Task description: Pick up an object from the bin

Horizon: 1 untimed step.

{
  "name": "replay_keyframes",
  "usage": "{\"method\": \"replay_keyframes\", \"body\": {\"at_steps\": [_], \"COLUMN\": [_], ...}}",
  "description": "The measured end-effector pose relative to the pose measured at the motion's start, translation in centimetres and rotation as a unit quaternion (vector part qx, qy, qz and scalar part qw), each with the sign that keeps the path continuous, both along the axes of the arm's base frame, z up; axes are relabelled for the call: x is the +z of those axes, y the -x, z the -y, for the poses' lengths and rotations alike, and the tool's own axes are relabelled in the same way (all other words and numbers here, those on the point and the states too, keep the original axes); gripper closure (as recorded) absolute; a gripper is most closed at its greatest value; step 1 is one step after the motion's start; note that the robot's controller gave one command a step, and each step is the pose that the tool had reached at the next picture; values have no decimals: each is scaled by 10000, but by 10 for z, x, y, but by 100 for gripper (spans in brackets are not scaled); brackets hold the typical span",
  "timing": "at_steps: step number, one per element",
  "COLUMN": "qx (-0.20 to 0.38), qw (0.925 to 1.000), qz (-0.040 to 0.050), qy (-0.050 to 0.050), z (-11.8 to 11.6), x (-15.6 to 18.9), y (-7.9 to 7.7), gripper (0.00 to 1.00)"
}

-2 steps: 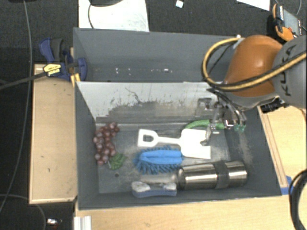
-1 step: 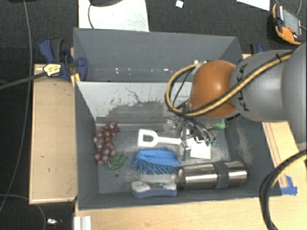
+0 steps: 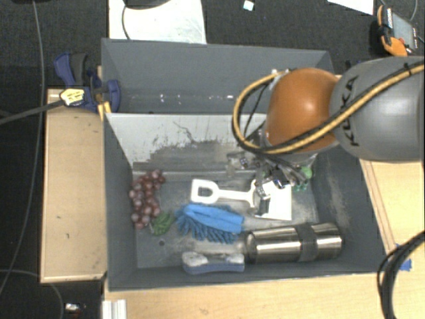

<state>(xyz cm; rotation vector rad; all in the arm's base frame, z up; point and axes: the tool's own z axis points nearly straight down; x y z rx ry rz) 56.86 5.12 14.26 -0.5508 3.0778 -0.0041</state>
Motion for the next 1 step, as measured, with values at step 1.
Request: {"method": "replay_keyframes", "body": {"at_steps": [1], "qx": [-204], "qw": [9998], "qz": [-69], "qy": [-21], "z": [-35], "x": [-42], "y": [10], "gripper": [0]}}
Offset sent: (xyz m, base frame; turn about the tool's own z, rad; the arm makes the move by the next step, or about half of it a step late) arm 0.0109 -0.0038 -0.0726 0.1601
